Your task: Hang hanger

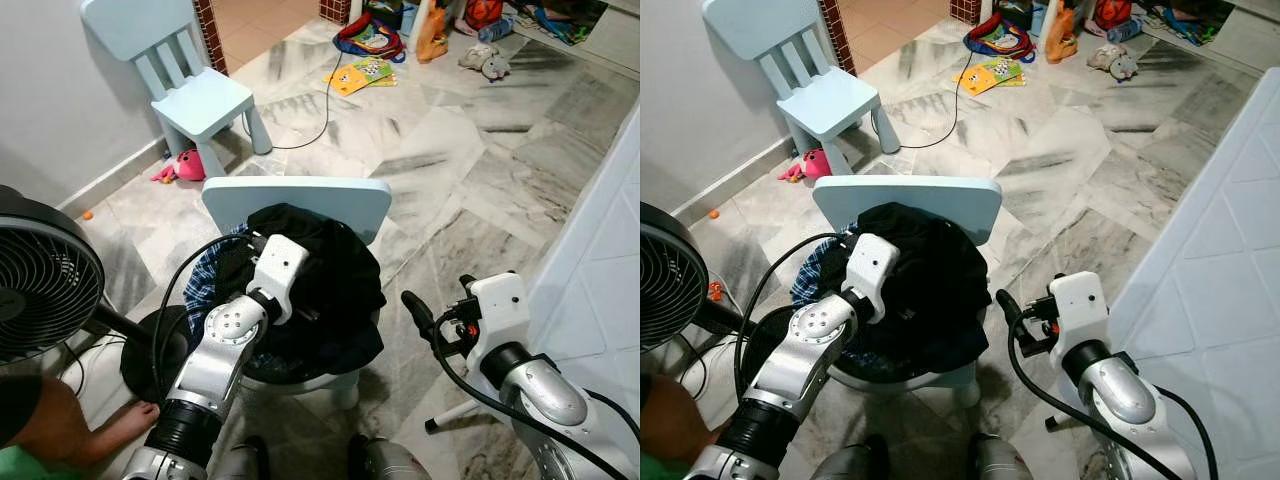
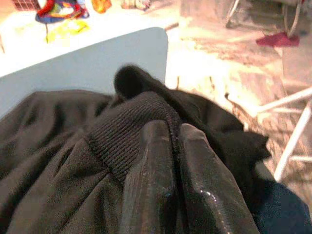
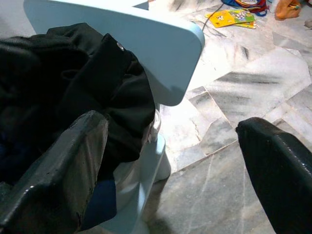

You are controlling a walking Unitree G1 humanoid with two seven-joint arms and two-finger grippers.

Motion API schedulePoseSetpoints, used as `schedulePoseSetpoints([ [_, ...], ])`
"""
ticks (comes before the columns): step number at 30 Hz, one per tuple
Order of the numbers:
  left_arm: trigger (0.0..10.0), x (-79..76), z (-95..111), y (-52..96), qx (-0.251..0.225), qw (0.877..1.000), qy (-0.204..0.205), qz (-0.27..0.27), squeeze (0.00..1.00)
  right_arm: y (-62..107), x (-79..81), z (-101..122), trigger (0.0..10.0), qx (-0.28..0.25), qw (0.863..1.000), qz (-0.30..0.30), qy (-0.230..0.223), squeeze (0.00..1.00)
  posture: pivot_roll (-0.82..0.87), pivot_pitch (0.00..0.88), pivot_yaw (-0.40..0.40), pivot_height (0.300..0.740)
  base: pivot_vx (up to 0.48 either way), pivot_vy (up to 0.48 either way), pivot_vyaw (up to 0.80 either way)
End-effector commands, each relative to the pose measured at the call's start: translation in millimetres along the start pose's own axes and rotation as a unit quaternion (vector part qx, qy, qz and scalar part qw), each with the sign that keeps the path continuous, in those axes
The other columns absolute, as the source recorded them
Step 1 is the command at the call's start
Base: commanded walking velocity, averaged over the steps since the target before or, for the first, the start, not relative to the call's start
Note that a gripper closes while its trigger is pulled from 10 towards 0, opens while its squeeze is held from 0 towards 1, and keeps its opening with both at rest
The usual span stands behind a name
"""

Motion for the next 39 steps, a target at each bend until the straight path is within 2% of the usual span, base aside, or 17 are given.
schedulePoseSetpoints([
  [1, 10.0, -5.1, -11.4, 9.3, 0.036, 0.999, -0.018, -0.016, 1.00, 2.7, -2.8, -7.0, 10.0, 0.013, 1.000, -0.008, -0.003, 0.00, -0.14, 0.255, 0.024, 0.740, 0.000, 0.000, 0.00],
  [4, 10.0, -5.9, -14.5, 12.3, 0.047, 0.998, -0.024, -0.020, 1.00, 2.8, -2.8, -7.4, 10.0, 0.013, 1.000, -0.009, -0.003, 0.00, -0.14, 0.255, 0.024, 0.740, 0.000, 0.000, 0.00],
  [6, 10.0, -3.1, -24.8, 24.2, 0.077, 0.995, -0.066, -0.020, 1.00, 2.3, -1.1, -9.3, 10.0, 0.015, 1.000, -0.007, -0.005, 0.00, -0.13, 0.253, 0.024, 0.740, 0.000, 0.000, 0.00],
  [9, 10.0, -2.2, -31.1, 32.8, 0.098, 0.991, -0.090, -0.031, 1.00, 1.2, 0.3, -9.9, 10.0, 0.015, 1.000, -0.005, -0.007, 0.00, -0.13, 0.251, 0.023, 0.740, 0.000, 0.000, 0.00],
  [10, 10.0, -1.6, -35.6, 37.1, 0.111, 0.987, -0.112, -0.041, 1.00, 0.4, 0.8, -9.9, 10.0, 0.014, 1.000, -0.004, -0.007, 0.00, -0.13, 0.251, 0.023, 0.740, 0.000, 0.000, 0.00],
  [16, 10.0, -1.7, -40.4, 43.8, 0.135, 0.978, -0.144, -0.061, 1.00, -0.7, 0.2, -9.7, 10.0, 0.013, 1.000, -0.004, -0.007, 0.00, -0.13, 0.247, 0.021, 0.740, 0.000, 0.000, 0.00],
  [18, 10.0, -1.6, -41.4, 45.4, 0.140, 0.973, -0.174, -0.065, 1.00, -0.6, -0.1, -10.3, 10.0, 0.013, 1.000, -0.005, -0.007, 0.00, -0.13, 0.245, 0.021, 0.740, 0.000, 0.000, 0.00],
  [22, 10.0, 1.1, -43.8, 41.7, 0.140, 0.970, -0.191, -0.058, 1.00, -0.8, 0.0, -10.5, 10.0, 0.013, 1.000, -0.005, -0.008, 0.00, -0.13, 0.244, 0.021, 0.740, 0.000, 0.000, 0.00],
  [23, 10.0, 3.1, -42.5, 38.8, 0.137, 0.967, -0.208, -0.054, 1.00, -0.9, 0.3, -10.6, 10.0, 0.013, 1.000, -0.005, -0.008, 0.00, -0.13, 0.242, 0.022, 0.740, 0.000, 0.000, 0.00],
  [27, 10.0, 5.2, -32.3, 30.6, 0.122, 0.964, -0.231, -0.047, 1.00, -1.3, 0.8, -10.9, 10.0, 0.012, 1.000, -0.005, -0.008, 0.00, -0.13, 0.242, 0.025, 0.740, 0.000, 0.000, 0.00],
  [35, 10.0, -2.6, -20.4, 20.5, 0.099, 0.963, -0.248, -0.047, 1.00, -1.7, 2.4, -11.6, 10.0, 0.011, 1.000, -0.004, -0.010, 0.00, -0.13, 0.243, 0.031, 0.740, 0.000, 0.000, 0.00],
  [39, 10.0, -9.1, -14.7, 17.8, 0.089, 0.966, -0.239, -0.052, 1.00, -1.2, 2.1, -12.8, 10.0, 0.012, 1.000, -0.005, -0.010, 0.00, -0.12, 0.243, 0.032, 0.740, 0.000, 0.000, 0.00],
])
Point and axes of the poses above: a point about 5 cm out from each wrist's last joint towards the gripper, its own y axis pointing back from the gripper into the wrist, its own z axis along the axis of the wrist's last joint, x = y × z, the point moved 2 cm from there along -y, pointing out of the wrist towards the gripper, and after that the axes turned 8 degrees about -y, right-handed, at the moved point
